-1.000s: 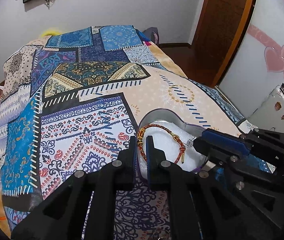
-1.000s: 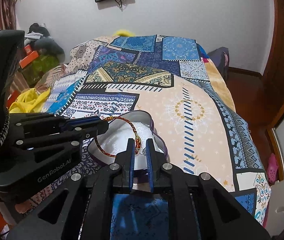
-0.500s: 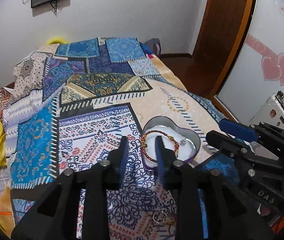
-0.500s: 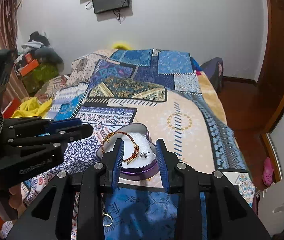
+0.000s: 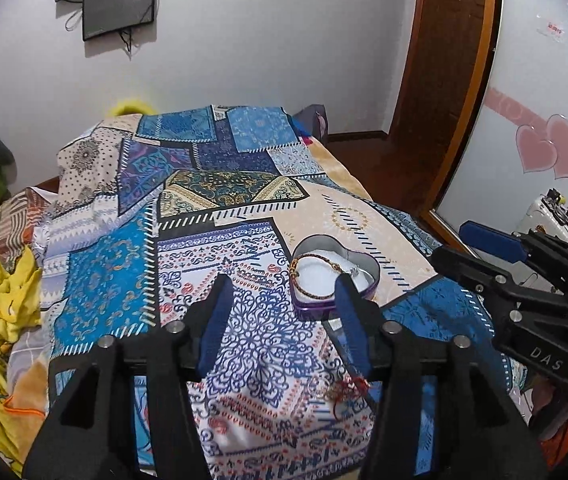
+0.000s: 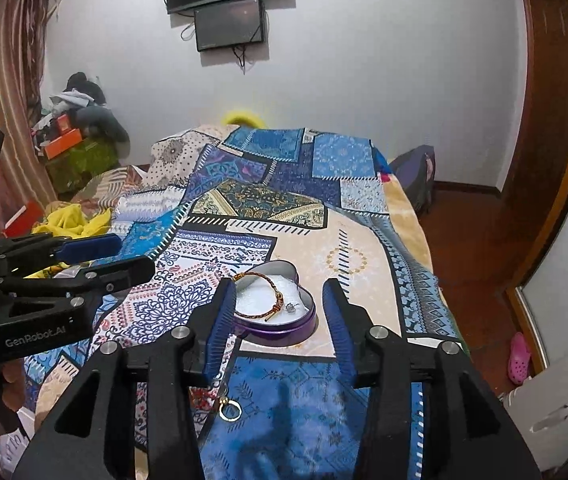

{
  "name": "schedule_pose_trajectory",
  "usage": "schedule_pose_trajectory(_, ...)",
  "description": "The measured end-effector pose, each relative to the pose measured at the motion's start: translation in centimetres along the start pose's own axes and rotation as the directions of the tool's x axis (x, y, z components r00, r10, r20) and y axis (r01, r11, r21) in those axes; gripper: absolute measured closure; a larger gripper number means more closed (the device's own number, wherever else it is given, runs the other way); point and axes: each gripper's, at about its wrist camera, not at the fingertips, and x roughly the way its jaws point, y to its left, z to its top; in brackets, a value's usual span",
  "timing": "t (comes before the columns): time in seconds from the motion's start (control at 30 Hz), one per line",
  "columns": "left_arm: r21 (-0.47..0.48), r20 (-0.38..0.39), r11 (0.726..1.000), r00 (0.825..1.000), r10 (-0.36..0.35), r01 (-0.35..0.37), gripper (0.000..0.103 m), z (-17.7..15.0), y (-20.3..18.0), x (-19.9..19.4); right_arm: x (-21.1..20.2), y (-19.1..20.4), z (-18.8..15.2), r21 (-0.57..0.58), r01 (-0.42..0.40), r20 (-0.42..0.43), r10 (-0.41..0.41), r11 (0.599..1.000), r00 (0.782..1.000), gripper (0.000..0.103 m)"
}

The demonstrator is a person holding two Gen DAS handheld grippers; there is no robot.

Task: Organize jewelry
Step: 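Move the right tool to the gold ring beside the tasseled keyrings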

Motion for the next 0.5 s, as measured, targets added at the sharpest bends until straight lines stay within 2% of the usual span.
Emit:
schedule_pose_trajectory(0.27, 0.021, -0.012, 1.0, 1.0, 0.013, -0.013, 0.05, -2.1, -0.6, -1.3, -0.7, 0.3, -0.9, 0.015, -0.001, -0.01, 0.002, 1.0, 1.0, 0.061)
schedule_pose_trajectory(0.5, 0.019, -0.063, 1.0, 0.998, 0.014, -0.012, 0.05, -4.2, -0.3, -0.9, -0.6, 0.5, -2.4, 0.009, -0.001, -0.049, 0.001, 1.0, 0.999, 0.061)
